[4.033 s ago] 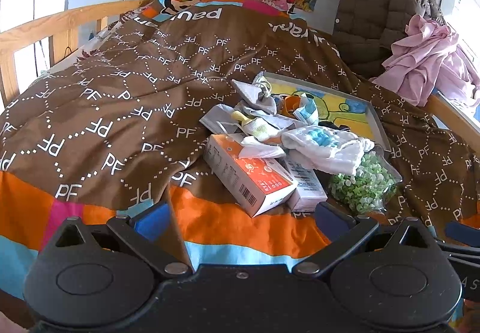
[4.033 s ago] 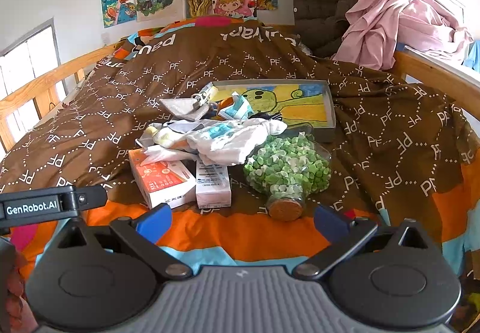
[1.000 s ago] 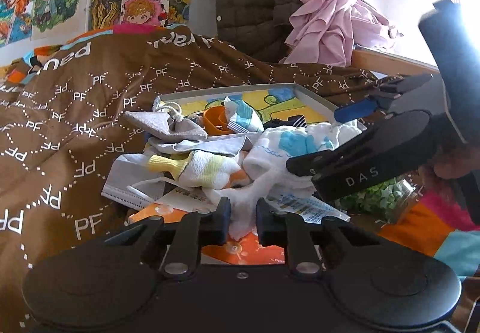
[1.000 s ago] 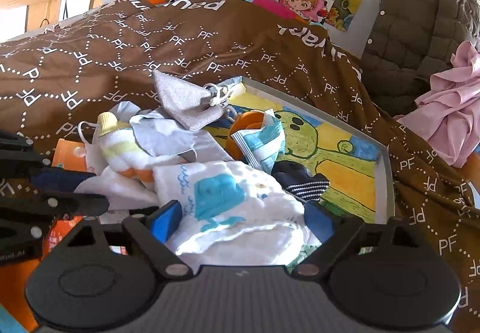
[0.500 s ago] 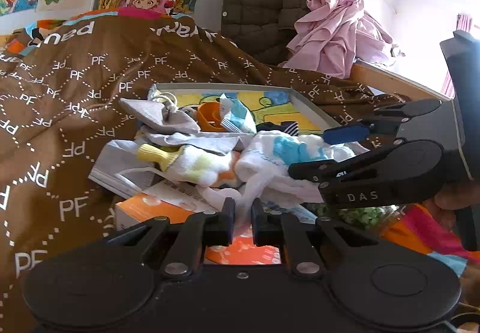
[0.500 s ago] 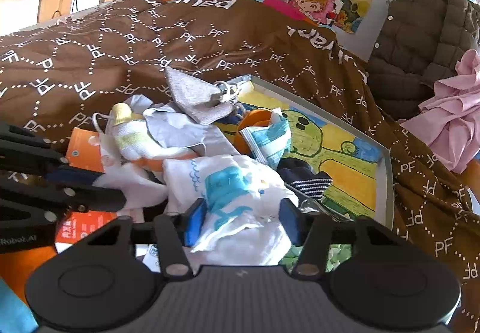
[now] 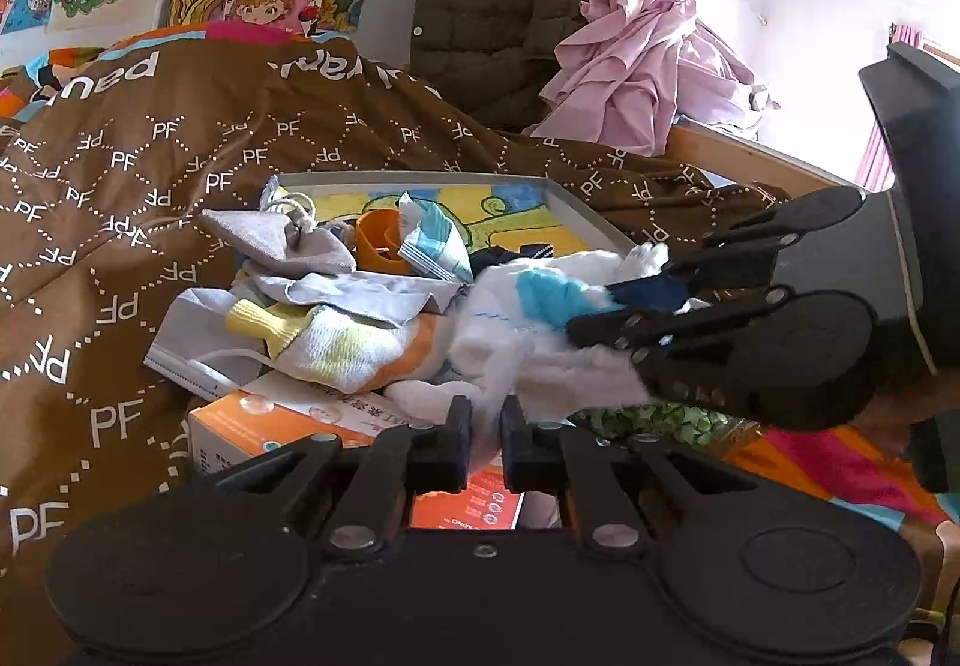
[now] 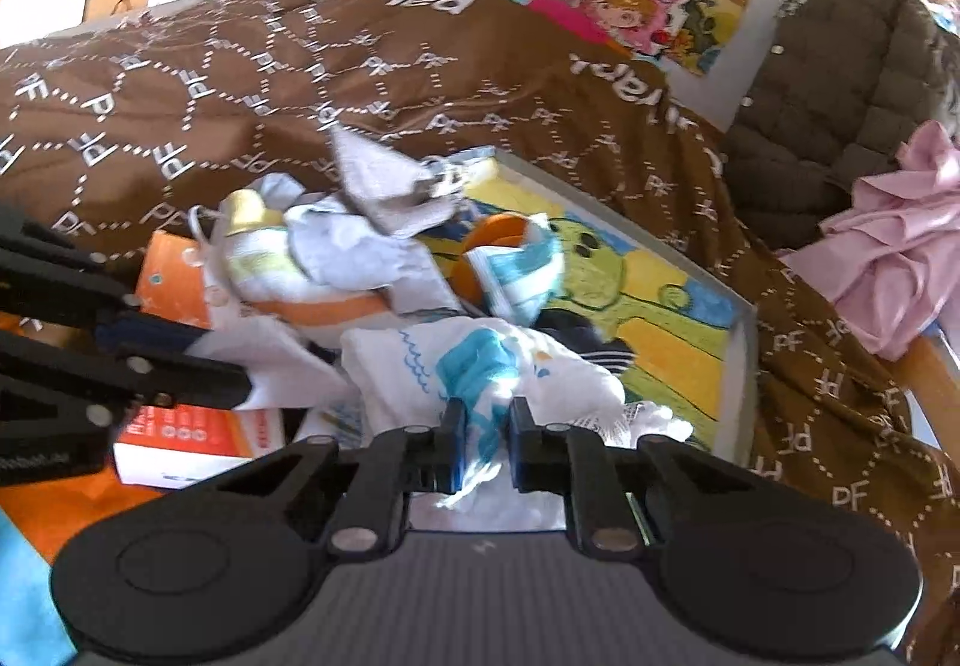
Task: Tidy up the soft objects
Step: 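Carry both white cloths with both tools over the painted tray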
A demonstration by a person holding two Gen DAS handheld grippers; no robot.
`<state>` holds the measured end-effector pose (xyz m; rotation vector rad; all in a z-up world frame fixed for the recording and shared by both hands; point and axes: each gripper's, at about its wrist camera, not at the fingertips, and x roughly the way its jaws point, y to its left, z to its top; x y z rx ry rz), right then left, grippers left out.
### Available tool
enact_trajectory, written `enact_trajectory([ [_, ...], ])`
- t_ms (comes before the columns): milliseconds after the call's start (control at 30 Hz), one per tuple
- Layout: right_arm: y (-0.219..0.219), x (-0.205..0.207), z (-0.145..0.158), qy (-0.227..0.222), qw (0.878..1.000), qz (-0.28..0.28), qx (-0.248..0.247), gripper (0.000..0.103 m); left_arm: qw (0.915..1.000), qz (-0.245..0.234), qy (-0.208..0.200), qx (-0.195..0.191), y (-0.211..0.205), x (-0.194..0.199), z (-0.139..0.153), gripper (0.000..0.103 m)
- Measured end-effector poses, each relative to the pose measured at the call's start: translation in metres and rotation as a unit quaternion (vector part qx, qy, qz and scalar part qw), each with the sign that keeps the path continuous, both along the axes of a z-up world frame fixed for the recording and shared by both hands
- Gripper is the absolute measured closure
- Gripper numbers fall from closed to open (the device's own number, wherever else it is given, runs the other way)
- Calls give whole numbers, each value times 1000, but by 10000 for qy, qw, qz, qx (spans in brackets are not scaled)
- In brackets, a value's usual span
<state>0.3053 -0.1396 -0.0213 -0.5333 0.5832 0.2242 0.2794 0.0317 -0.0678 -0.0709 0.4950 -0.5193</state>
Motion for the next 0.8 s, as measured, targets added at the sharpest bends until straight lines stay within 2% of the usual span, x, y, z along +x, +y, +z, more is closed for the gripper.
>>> enact_trajectory([
  [233,-16,-2,14,-122,9993,-140,340,93,9999,27,-121,-7,-1,-6,6,94],
  [667,-36,-9,48,-669,9930,-201,952,94,9990,111,-443,1,-6,-18,19,94],
  [800,-43,-7,55,-846,9902,-218,1089,94,9978,149,-649,28,-8,-23,25,95],
])
